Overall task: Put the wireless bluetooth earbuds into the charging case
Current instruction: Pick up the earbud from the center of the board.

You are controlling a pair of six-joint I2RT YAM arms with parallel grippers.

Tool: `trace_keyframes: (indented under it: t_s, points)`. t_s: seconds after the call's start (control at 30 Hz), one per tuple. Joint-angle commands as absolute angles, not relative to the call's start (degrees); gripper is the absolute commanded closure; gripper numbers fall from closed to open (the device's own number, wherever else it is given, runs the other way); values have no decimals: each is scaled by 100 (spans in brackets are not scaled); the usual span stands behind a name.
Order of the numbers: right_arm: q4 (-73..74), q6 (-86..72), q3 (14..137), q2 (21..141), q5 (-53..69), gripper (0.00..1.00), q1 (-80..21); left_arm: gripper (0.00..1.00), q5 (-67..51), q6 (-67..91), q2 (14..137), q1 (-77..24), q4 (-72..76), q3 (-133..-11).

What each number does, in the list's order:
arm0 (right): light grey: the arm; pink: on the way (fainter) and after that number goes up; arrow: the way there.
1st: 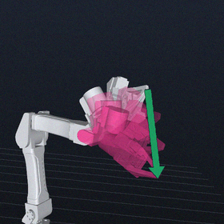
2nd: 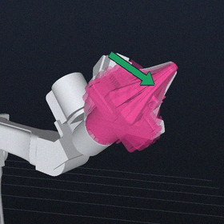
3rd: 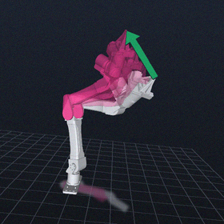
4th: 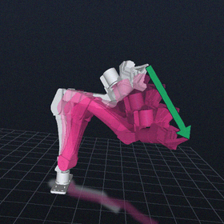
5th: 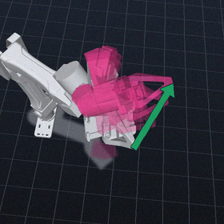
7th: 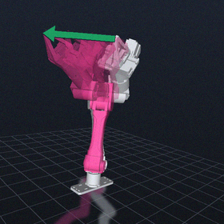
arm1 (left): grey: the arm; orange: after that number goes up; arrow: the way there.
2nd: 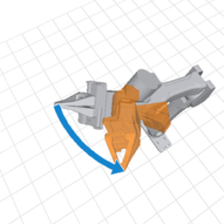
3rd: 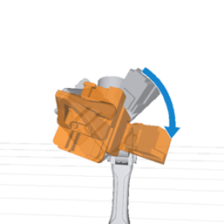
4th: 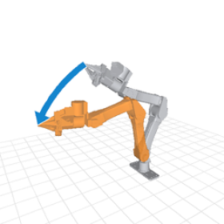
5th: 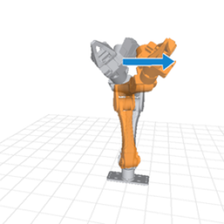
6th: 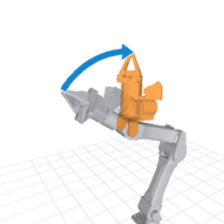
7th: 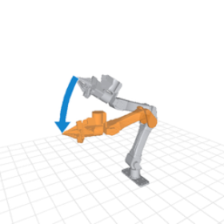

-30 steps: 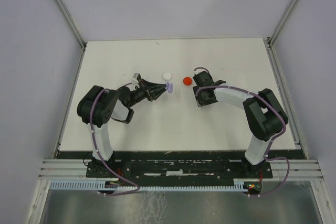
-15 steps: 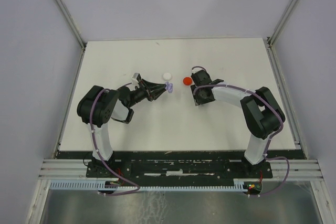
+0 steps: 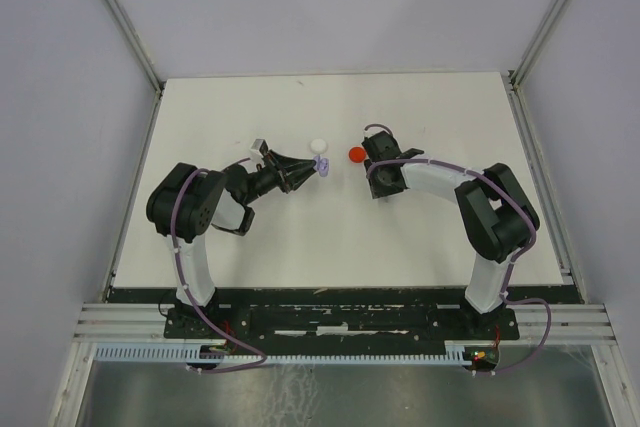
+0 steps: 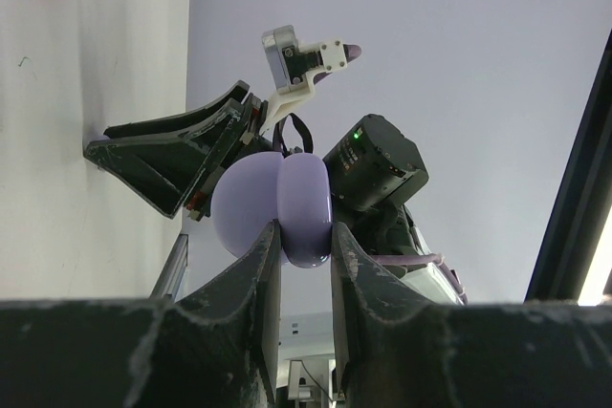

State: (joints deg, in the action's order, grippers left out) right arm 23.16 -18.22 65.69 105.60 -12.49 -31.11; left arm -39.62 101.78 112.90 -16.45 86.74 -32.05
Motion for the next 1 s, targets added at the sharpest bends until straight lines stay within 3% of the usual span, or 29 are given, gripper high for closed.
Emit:
trace_keyframes:
  t_s: [0.0,0.53,0.97]
  points:
    - [2325,-1915,6775,10591,-1327,58,-3106,97,-4096,10222,11318,-1602,9517,-3210]
    - [2264,-1898,6750,10447,-1335,77,-3035,97,-4087,10195,11263,-1601,9517,-3135]
    - [179,-1609,5621,8274,-864,82,-3037,97,-3851,10209,11375,-1985,9404,-3286]
